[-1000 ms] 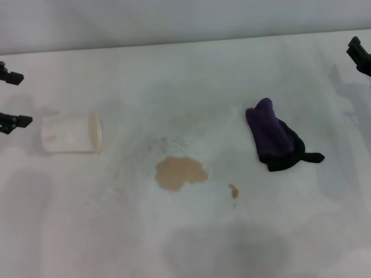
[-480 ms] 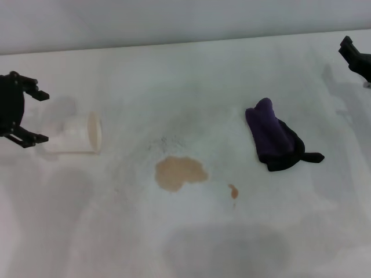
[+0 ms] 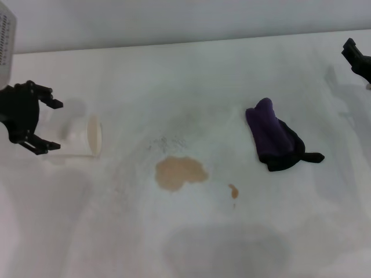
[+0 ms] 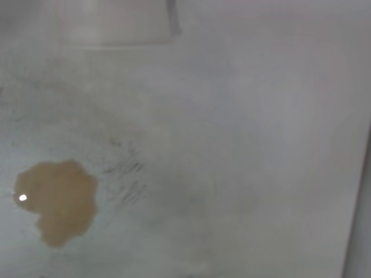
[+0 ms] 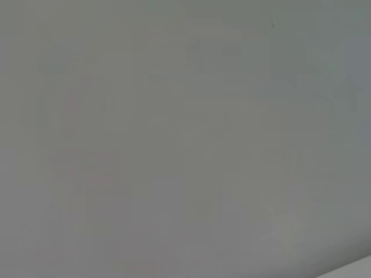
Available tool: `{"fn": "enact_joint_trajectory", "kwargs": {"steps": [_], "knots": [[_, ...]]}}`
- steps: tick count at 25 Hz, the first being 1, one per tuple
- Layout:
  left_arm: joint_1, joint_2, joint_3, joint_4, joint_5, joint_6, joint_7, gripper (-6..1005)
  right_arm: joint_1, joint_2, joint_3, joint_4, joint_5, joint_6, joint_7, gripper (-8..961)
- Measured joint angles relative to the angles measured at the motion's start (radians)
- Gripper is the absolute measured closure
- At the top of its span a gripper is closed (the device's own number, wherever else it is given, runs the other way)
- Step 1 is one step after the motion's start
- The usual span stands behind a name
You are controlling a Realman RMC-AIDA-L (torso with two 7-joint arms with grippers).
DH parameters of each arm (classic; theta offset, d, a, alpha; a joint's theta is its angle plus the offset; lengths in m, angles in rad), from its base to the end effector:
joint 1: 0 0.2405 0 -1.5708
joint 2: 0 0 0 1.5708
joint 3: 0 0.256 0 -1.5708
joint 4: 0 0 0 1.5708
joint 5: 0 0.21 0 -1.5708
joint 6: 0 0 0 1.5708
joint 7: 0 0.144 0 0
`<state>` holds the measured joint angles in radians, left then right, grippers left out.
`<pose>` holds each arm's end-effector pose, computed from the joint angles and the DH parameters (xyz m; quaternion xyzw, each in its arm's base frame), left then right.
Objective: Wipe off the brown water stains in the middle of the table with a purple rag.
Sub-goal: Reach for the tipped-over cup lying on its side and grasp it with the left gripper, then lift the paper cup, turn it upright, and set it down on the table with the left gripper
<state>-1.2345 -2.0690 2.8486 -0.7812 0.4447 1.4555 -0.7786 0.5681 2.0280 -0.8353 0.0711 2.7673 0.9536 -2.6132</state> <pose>-0.2288 0.4165 0.0393 -0.9724 0.1130 0.1841 0.0885 0.3803 0.3545 0.0194 -0.5746 0.4391 0.3132 0.6156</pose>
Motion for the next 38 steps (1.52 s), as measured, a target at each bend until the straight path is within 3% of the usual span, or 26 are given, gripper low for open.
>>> {"fn": "enact_joint_trajectory", "kwargs": {"steps": [16,31,36,38], "knots": [[0.065,-0.004,-0.001,0.165,-0.008,-0.188,-0.009,139,-0.004,0.0,-0.007,0.001,0.0,0.003,0.017,82],[0.097,-0.004,-0.002,0.206,-0.065,-0.255,-0.005,159,-0.007,0.0,-0.008,0.003,0.0,0.002,0.017,82],[0.112,-0.004,-0.001,0.2,-0.169,-0.263,-0.016,266,-0.008,0.0,-0.008,0.0,0.0,0.002,0.017,83],[0.123,-0.002,-0.001,0.195,-0.233,-0.268,-0.021,266,-0.008,0.0,-0.008,-0.002,0.0,0.002,0.016,83]]}}
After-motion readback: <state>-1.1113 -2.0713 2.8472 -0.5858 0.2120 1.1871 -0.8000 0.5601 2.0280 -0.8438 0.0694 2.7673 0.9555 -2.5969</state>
